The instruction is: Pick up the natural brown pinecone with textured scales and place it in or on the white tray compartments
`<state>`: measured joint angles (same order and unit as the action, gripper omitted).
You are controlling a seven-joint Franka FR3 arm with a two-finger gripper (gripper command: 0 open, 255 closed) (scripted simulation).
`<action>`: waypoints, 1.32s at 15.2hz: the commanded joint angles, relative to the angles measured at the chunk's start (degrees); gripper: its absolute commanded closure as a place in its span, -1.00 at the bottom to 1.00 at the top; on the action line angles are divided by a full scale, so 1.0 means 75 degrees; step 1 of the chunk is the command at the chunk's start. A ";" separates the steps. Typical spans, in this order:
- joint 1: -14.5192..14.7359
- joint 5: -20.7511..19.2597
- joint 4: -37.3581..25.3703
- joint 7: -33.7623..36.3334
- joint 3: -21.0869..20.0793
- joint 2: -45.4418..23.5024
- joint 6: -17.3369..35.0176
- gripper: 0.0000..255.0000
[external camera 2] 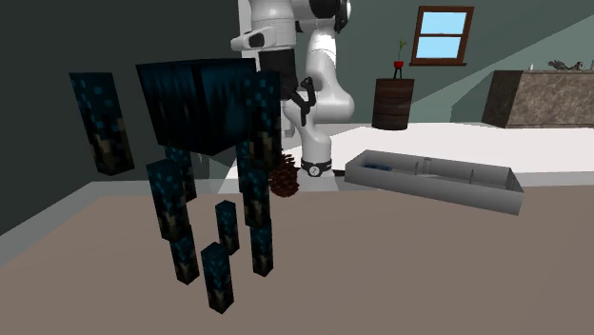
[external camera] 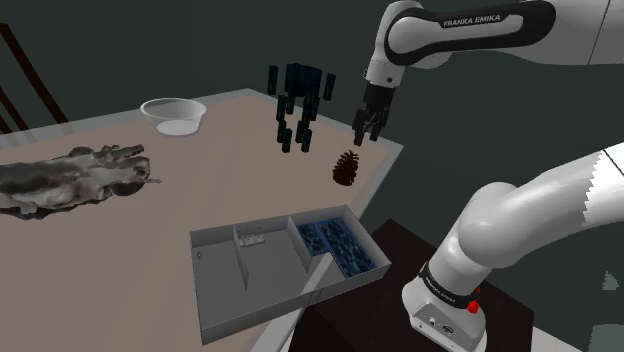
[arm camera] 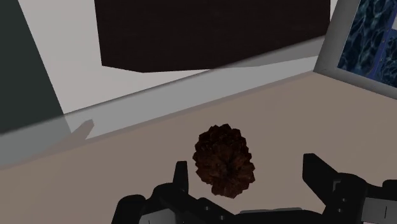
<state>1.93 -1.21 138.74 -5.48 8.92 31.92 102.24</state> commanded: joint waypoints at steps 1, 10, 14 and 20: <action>0.0073 0.0231 0.0130 -0.0167 0.0159 -0.0378 0.0476 -1.00; 0.0182 0.0498 0.0774 -0.0357 0.0278 -0.0931 0.1628 -1.00; 0.0185 0.0503 0.0821 -0.0360 0.0277 -0.0948 0.1692 -1.00; 0.0186 0.0503 0.0823 -0.0359 0.0278 -0.0946 0.1692 1.00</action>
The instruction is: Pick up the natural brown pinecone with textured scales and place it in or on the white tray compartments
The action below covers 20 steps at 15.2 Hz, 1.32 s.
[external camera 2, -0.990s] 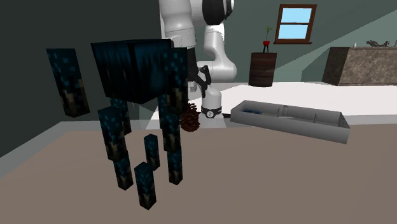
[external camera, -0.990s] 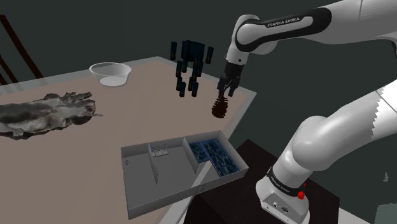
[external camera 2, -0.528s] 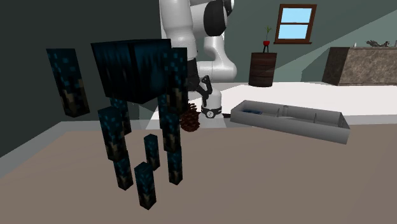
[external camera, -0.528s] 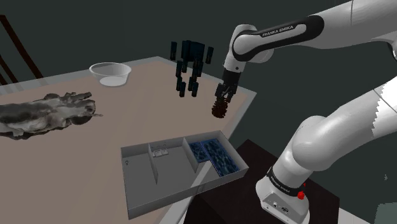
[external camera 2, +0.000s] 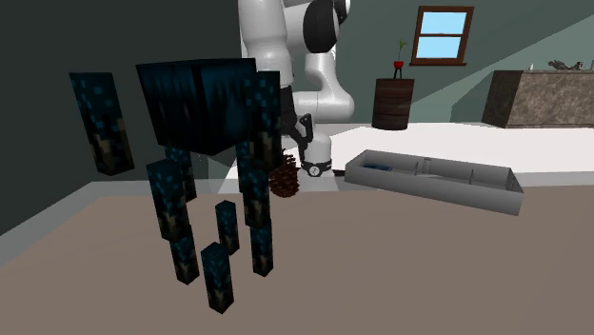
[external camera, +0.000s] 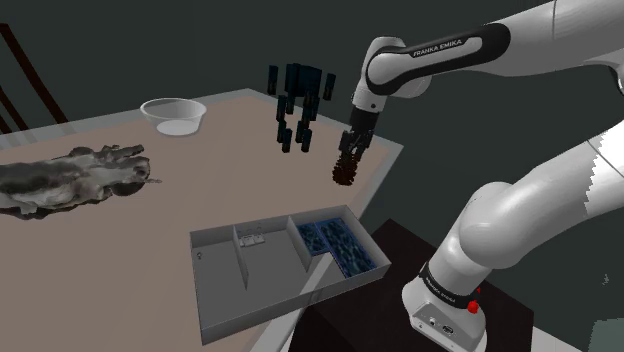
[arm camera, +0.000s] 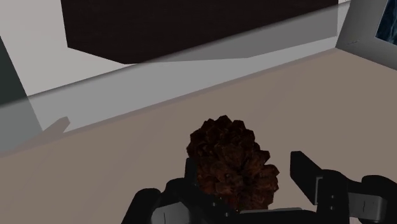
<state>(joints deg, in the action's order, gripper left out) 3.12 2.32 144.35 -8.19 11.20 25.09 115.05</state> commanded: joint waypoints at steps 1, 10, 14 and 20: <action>0.0025 0.0031 0.0054 -0.0007 -0.0018 -0.0048 -0.0026 1.00; 0.0023 0.0022 -0.0069 0.0033 -0.0041 0.0047 -0.0241 1.00; 0.0019 0.0005 -0.0374 0.0091 -0.0070 0.0191 -0.0686 1.00; 0.0020 -0.0007 -0.0875 0.0168 -0.0108 0.0345 -0.1335 1.00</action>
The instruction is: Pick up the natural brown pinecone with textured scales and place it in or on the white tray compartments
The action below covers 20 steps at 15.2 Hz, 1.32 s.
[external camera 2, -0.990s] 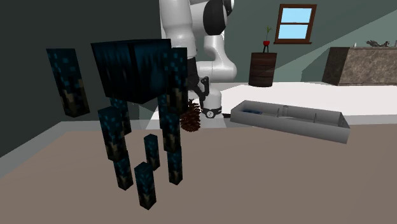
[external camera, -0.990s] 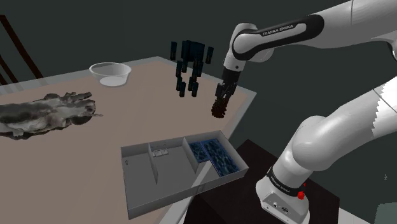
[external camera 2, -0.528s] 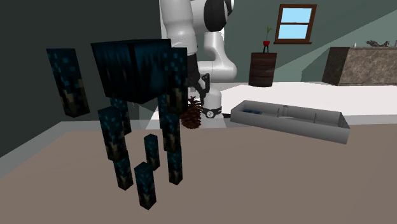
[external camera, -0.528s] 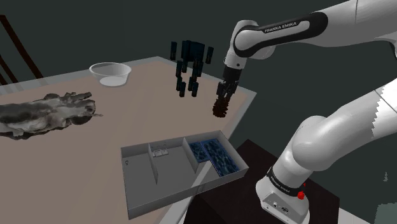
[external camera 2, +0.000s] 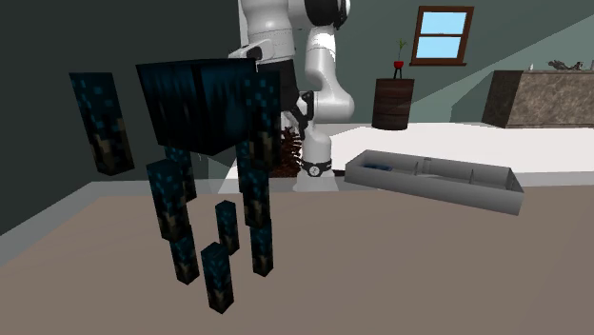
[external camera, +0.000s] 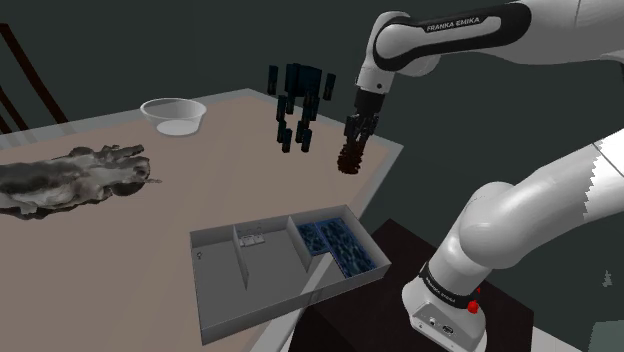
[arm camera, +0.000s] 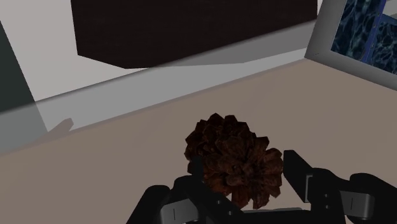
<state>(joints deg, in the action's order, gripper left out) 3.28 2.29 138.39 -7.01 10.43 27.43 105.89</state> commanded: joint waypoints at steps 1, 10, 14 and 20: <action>0.0000 -0.0004 -0.0170 0.0023 -0.0011 0.0051 -0.0221 1.00; 0.0016 0.0002 -0.1027 0.0120 -0.0055 0.0136 -0.1156 1.00; 0.0202 0.0217 -0.0805 0.0672 -0.0485 0.0527 -0.1278 1.00; 0.0614 0.0767 -0.0441 0.1762 -0.1374 0.1088 -0.1350 1.00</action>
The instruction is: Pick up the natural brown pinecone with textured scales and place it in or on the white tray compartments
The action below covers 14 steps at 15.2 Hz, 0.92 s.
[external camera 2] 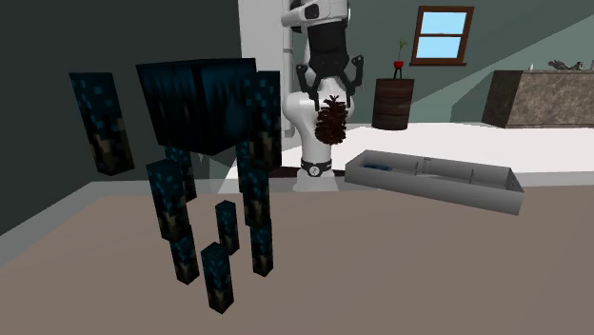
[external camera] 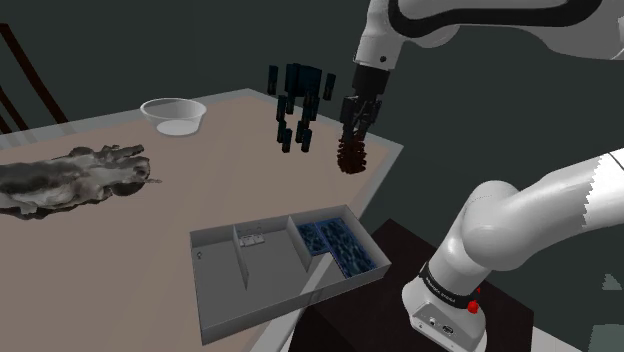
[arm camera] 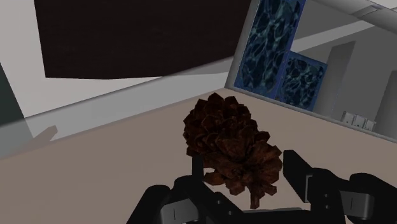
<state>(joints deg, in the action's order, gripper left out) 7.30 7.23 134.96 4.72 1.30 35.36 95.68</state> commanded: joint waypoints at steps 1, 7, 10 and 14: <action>0.0151 0.0210 0.0047 0.0382 -0.0308 0.0094 0.0006 1.00; 0.0603 0.0833 0.0053 0.1489 -0.1231 0.0276 0.0022 1.00; 0.0814 0.1134 -0.0059 0.2046 -0.1704 0.0239 0.0066 1.00; 0.1067 0.1489 -0.0326 0.2794 -0.2339 0.0058 0.0162 1.00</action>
<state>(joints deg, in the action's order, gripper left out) 14.81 17.73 133.24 24.11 -15.09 35.94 97.07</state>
